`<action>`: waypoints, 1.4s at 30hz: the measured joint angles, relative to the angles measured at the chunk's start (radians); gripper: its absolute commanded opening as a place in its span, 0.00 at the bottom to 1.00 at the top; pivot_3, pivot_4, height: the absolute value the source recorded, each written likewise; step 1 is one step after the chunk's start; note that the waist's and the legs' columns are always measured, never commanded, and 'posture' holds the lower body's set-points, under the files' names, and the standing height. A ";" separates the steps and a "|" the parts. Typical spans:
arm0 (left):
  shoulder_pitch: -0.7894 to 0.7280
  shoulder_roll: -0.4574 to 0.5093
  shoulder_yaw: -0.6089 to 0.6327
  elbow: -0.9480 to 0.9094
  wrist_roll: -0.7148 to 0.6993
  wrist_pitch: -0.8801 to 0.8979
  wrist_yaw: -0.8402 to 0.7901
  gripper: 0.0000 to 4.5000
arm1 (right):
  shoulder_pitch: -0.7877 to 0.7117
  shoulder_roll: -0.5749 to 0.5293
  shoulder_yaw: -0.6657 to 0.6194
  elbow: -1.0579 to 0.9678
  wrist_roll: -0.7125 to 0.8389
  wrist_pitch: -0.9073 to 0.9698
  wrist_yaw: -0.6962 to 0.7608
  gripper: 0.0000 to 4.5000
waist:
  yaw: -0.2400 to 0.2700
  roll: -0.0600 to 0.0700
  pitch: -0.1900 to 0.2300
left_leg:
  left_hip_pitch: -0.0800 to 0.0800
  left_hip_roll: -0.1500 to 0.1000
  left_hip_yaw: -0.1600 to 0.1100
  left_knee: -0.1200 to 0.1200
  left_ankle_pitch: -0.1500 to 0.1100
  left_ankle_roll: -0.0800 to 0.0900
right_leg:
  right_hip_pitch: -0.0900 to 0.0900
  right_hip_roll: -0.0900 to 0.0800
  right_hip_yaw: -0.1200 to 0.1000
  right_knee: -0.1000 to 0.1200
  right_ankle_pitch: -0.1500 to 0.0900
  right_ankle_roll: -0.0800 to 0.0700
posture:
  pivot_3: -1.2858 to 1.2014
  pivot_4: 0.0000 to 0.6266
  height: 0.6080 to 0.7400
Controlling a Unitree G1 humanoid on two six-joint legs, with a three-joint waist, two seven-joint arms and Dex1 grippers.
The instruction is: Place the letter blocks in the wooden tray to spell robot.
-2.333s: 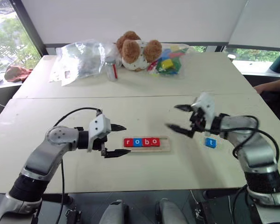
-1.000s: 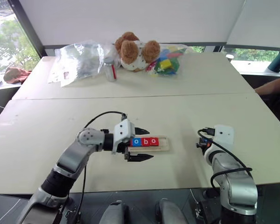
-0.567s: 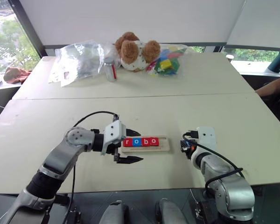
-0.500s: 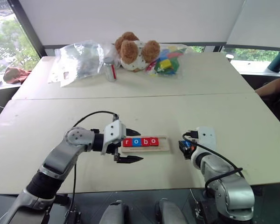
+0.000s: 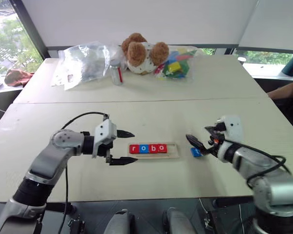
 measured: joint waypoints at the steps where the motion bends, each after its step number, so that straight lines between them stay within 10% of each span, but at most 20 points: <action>1: -0.001 0.003 0.000 0.005 -0.004 0.000 -0.008 1.00 | 0.015 -0.082 0.027 0.088 -0.008 -0.136 0.112 0.99 | -0.002 0.000 0.000 | 0.001 -0.001 0.001 0.000 0.000 0.000 | 0.001 -0.001 0.001 0.000 0.000 0.000 | 0.52 0.24 1.00; 11: 0.010 0.049 0.021 -0.014 -0.008 0.003 -0.009 1.00 | -0.327 -0.216 0.264 0.838 -0.159 -0.891 0.597 0.99 | -0.005 -0.001 0.004 | 0.014 0.003 0.004 -0.003 0.000 0.000 | 0.009 0.000 0.005 0.002 0.000 0.000 | 0.52 0.24 1.00; 21: 0.053 0.072 0.041 -0.076 -0.008 0.040 0.041 1.00 | -0.582 -0.137 0.373 1.233 -0.255 -1.132 0.684 0.99 | -0.003 -0.001 0.004 | 0.014 0.002 0.004 -0.002 0.000 -0.001 | 0.009 -0.003 0.006 0.002 0.000 0.000 | 0.52 0.24 1.00; 22: 0.055 0.072 0.042 -0.082 -0.008 0.041 0.047 1.00 | -0.599 -0.127 0.377 1.258 -0.262 -1.143 0.692 0.87 | -0.003 -0.001 0.004 | 0.013 0.002 0.004 -0.002 0.000 -0.001 | 0.009 -0.003 0.006 0.001 0.000 -0.001 | 0.52 0.24 1.00; 28: 0.073 0.081 0.053 -0.097 -0.008 0.043 0.072 1.00 | -0.631 -0.103 0.385 1.336 -0.272 -1.213 0.715 0.26 | -0.004 -0.001 0.004 | 0.014 0.002 0.004 -0.003 0.000 -0.002 | 0.009 -0.003 0.007 0.001 0.000 -0.001 | 0.52 0.24 1.00; 42: 0.067 0.095 0.077 -0.029 0.010 0.022 0.068 1.00 | -0.607 -0.067 0.382 0.891 -0.204 -0.811 0.656 0.25 | 0.002 0.003 0.006 | 0.004 0.002 0.003 -0.002 0.000 -0.002 | 0.000 -0.004 0.006 0.002 0.000 -0.001 | 0.52 0.24 1.00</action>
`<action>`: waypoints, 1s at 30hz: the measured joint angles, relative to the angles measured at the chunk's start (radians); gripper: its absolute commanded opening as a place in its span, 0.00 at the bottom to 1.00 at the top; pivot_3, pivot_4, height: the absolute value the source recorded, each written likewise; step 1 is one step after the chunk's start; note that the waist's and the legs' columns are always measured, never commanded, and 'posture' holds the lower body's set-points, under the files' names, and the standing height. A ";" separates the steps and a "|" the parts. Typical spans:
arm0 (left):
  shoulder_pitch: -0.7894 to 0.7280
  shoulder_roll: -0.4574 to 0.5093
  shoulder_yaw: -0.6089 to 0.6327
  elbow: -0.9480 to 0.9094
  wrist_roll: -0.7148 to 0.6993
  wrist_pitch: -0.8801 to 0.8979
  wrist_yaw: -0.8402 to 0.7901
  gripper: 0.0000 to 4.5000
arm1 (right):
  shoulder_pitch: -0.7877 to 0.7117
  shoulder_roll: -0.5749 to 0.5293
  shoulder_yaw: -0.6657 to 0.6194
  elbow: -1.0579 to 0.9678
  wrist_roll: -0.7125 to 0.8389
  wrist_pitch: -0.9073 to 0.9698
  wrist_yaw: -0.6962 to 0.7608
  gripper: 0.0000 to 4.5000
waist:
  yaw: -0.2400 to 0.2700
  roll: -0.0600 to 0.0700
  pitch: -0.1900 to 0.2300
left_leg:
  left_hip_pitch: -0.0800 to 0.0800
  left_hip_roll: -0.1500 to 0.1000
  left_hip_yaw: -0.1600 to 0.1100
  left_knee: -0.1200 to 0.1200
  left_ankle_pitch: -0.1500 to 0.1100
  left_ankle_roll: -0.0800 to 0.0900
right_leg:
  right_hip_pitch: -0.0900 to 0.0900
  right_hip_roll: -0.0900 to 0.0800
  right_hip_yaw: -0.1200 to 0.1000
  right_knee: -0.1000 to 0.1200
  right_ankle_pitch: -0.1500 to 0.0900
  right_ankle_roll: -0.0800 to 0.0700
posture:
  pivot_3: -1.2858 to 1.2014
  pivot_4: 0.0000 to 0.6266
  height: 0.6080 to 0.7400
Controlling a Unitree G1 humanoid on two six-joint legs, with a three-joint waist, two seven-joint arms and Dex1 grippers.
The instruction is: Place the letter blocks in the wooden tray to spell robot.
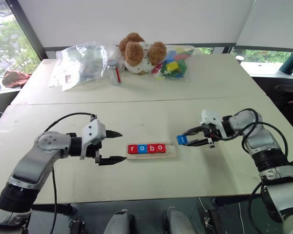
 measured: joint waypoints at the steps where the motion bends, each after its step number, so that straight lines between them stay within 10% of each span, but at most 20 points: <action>1: -0.004 0.000 0.000 0.006 0.004 -0.004 -0.001 1.00 | 0.003 0.000 0.006 -0.024 -0.002 0.017 -0.007 0.25 | 0.001 0.000 0.000 | -0.002 0.000 0.000 0.001 0.000 0.000 | -0.001 0.000 0.000 0.000 0.000 0.000 | 0.52 0.24 1.00; 30: 0.015 -0.026 -0.014 0.011 0.046 -0.042 0.026 1.00 | 0.039 0.048 0.099 -0.048 -0.079 0.000 -0.093 0.25 | -0.004 0.000 0.000 | -0.007 -0.002 0.000 0.002 0.001 -0.001 | -0.007 0.000 0.000 0.002 0.000 0.000 | 0.52 0.24 1.00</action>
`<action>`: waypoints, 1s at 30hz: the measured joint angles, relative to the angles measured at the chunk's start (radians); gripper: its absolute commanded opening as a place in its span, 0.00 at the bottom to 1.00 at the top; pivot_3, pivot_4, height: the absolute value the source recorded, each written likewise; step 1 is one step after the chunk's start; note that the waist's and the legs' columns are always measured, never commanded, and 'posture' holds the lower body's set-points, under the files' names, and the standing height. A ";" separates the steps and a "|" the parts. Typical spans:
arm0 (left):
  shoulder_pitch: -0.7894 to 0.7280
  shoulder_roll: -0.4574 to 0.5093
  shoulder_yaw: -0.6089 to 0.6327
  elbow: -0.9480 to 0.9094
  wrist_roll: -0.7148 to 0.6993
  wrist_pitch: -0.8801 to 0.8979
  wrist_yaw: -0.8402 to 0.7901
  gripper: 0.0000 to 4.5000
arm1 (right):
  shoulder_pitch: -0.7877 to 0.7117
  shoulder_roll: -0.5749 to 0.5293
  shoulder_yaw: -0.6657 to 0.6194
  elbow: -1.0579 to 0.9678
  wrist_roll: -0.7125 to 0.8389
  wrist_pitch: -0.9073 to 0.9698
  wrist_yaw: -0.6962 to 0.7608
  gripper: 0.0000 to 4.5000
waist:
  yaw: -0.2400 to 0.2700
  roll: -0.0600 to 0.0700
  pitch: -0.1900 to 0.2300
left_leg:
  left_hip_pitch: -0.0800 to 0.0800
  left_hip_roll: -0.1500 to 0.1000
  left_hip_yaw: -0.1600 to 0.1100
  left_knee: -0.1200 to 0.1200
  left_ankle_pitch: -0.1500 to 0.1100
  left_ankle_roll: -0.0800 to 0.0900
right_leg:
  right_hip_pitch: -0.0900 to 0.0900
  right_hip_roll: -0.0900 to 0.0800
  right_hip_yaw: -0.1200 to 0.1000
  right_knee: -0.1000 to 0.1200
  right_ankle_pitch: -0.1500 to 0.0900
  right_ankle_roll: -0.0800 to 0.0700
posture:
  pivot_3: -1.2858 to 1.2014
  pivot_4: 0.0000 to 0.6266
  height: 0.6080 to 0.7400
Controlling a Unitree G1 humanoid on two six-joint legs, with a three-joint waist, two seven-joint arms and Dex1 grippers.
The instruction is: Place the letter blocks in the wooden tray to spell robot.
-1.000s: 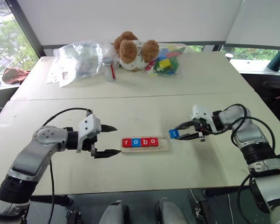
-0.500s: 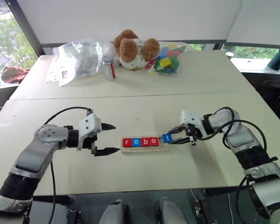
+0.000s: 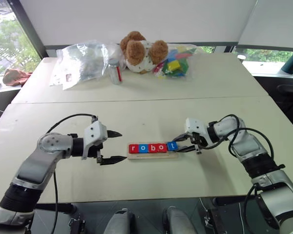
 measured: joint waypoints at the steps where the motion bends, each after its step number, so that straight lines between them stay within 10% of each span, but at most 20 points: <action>1: 0.000 -0.001 0.000 0.000 0.000 0.000 0.002 1.00 | 0.000 0.002 0.000 -0.001 0.000 0.003 0.000 0.25 | 0.000 0.000 0.000 | 0.000 0.000 0.000 0.000 0.000 0.000 | 0.000 0.000 0.000 0.000 0.000 0.000 | 0.52 0.24 1.00; 16: -0.020 -0.035 -0.003 0.004 0.008 -0.001 0.010 1.00 | 0.031 0.018 0.002 -0.058 -0.003 0.035 -0.016 0.25 | 0.000 0.000 0.000 | 0.000 0.000 0.000 0.000 0.000 0.000 | 0.000 0.000 0.000 0.000 0.000 0.000 | 0.52 0.24 1.00; 23: -0.020 -0.038 -0.017 0.004 0.017 -0.001 0.011 1.00 | 0.036 0.019 0.000 -0.079 -0.003 0.049 -0.051 0.99 | 0.000 0.000 0.000 | 0.000 0.000 0.000 0.000 0.000 0.000 | 0.000 0.001 0.000 0.000 0.000 0.000 | 0.52 0.24 1.00; 30: -0.020 -0.039 -0.018 0.005 0.017 -0.001 0.017 1.00 | 0.041 0.019 -0.026 -0.144 0.019 0.097 -0.100 0.99 | 0.001 0.000 0.000 | 0.000 0.000 0.000 0.000 0.000 0.000 | 0.000 0.001 0.000 0.000 0.000 0.000 | 0.52 0.24 1.00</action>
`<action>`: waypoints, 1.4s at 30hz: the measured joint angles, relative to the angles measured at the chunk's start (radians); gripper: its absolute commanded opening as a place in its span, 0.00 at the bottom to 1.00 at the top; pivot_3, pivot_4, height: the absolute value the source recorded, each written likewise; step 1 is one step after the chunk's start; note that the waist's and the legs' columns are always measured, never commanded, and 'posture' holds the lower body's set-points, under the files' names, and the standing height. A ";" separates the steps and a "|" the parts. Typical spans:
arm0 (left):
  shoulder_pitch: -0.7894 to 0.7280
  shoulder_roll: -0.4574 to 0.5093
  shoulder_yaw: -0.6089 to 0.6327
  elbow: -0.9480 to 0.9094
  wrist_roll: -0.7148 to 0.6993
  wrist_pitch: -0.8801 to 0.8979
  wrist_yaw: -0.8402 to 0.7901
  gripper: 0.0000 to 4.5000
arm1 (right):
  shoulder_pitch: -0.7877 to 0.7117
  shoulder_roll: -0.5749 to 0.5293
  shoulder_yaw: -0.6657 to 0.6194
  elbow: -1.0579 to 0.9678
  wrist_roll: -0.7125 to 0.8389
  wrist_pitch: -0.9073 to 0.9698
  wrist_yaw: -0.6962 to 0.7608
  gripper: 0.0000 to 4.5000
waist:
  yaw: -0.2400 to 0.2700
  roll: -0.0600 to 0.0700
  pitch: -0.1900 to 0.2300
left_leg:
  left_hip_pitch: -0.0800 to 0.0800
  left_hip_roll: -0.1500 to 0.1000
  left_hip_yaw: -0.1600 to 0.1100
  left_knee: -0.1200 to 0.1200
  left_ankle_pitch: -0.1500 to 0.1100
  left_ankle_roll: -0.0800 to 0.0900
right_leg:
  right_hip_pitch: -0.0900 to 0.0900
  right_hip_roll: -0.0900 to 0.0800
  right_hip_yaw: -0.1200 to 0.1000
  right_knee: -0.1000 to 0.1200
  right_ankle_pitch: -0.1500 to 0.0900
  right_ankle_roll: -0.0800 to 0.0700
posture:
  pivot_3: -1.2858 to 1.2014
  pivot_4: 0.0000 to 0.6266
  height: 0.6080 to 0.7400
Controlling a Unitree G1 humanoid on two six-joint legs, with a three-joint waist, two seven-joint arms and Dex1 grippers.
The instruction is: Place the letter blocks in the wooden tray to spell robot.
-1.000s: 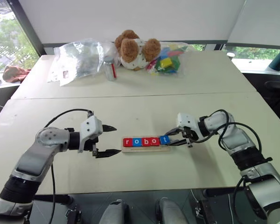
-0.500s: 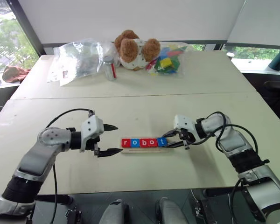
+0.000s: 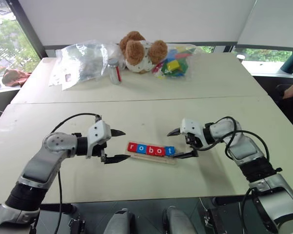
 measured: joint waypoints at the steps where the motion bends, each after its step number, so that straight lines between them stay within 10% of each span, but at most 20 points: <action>1: 0.000 0.000 0.000 0.000 0.000 0.000 0.000 1.00 | 0.000 -0.001 -0.011 -0.009 0.007 0.010 -0.009 0.99 | 0.000 0.000 0.000 | 0.000 0.000 0.000 0.000 0.000 0.000 | 0.000 0.000 0.000 0.000 0.000 0.000 | 0.52 0.24 1.00; 42: -0.013 -0.024 -0.021 0.028 0.007 0.001 0.000 1.00 | 0.047 0.004 -0.042 0.005 0.010 0.009 -0.121 0.99 | 0.000 0.000 0.000 | 0.000 0.000 0.001 0.001 0.000 0.000 | 0.000 0.001 0.000 0.002 0.000 0.000 | 0.52 0.24 1.00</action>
